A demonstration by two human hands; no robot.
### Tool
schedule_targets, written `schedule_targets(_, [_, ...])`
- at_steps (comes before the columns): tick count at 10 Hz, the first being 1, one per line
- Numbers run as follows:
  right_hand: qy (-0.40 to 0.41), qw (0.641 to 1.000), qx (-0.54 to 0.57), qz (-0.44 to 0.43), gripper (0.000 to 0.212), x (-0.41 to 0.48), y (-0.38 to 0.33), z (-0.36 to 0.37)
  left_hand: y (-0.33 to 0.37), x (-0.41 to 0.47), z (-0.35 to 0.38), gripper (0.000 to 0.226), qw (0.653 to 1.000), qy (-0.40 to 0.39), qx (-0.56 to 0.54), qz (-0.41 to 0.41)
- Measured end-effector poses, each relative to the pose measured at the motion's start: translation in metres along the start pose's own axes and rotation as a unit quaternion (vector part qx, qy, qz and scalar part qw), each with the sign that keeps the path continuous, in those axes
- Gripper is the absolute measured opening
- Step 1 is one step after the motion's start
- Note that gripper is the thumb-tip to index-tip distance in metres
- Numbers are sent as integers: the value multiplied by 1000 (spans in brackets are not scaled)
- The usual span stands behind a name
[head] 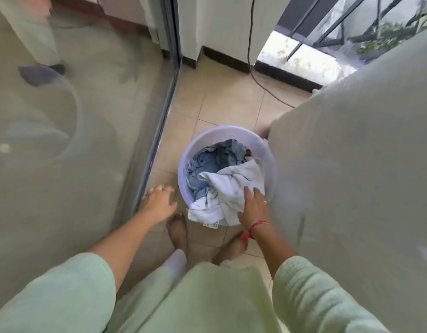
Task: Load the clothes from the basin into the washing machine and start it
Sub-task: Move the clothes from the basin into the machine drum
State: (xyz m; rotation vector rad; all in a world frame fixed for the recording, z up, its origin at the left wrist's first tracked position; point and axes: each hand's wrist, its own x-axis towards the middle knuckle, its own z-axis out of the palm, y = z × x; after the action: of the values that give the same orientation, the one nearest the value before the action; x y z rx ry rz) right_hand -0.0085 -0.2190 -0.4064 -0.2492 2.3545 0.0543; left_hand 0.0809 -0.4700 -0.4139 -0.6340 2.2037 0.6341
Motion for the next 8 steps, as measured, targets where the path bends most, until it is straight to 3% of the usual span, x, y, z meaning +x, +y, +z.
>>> schedule_targets(1, [5, 995, -93, 18, 74, 35, 6, 23, 5, 27, 13, 45, 999, 8, -24, 28])
schedule_targets(2, [-15, 989, -144, 37, 39, 64, 19, 41, 2, 37, 29, 42, 998, 32, -47, 26])
schedule_targets(3, [-3, 995, -89, 49, 28, 69, 27, 41, -3, 29, 35, 39, 999, 16, -33, 28])
schedule_targets(4, [171, 939, 271, 121, 17, 43, 20, 1, -10, 11, 42, 38, 999, -16, -19, 35])
schedule_targets(5, [320, 832, 430, 139, 19, 14, 14, -49, -10, 1, 43, 38, 999, -15, -19, 31])
schedule_targets(6, [522, 732, 437, 27, 11, -33, 13, -143, -3, -7, 38, 37, 999, 3, -26, 26])
schedule_targets(7, [598, 701, 389, -10, 13, -45, 29, -183, 5, -8, 32, 39, 999, 15, -24, 37])
schedule_targets(8, [576, 730, 366, -28, 11, -9, 201, -282, 21, -4, 25, 41, 998, 33, -18, 57])
